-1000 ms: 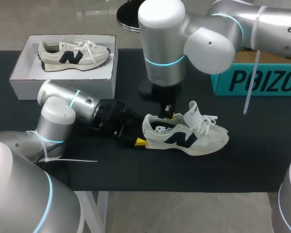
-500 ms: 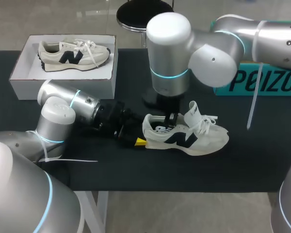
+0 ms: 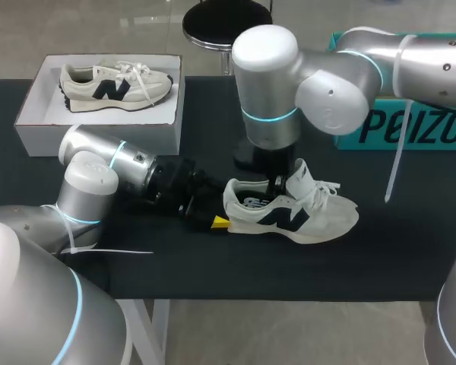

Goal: Take the shoe out of the shoebox, open the shoe tongue, remove and reinsert the insole, then place the shoe into the shoebox

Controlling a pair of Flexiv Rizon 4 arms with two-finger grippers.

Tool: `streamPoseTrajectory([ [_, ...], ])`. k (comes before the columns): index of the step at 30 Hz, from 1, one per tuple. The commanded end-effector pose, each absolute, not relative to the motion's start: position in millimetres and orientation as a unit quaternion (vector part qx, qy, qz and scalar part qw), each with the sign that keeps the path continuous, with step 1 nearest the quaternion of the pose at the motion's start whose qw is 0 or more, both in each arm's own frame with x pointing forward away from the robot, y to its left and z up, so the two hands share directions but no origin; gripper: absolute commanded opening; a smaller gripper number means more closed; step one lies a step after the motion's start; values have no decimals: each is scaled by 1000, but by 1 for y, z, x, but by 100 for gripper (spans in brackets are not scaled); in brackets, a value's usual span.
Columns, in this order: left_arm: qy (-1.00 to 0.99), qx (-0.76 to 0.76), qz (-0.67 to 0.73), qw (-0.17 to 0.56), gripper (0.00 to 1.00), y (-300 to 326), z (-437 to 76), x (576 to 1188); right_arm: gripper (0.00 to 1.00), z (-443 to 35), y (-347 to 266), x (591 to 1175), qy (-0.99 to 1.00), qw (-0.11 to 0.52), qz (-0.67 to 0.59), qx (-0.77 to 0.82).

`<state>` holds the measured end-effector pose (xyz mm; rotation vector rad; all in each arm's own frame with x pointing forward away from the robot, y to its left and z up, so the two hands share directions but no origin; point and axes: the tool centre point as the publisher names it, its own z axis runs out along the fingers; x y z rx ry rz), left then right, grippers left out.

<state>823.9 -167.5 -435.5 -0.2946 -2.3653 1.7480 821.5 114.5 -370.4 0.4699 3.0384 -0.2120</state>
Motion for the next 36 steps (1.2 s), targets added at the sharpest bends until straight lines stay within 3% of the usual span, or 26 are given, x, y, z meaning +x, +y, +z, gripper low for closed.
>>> streamPoseTrajectory([
  [1,-797,-99,588,92,0,-168,-438,823,0,-374,107,829,986,22,-62,152],
  [22,-797,-99,588,92,0,-168,-438,823,0,-395,120,837,990,-4,-42,135],
  [23,-797,-99,588,92,0,-168,-438,823,4,-395,120,836,990,-7,-42,134],
  [25,-797,-99,588,92,0,-168,-438,823,37,-396,120,836,990,-10,-43,135],
  [36,-797,-99,588,92,0,-168,-438,823,40,-400,120,829,989,-17,-45,137],
])
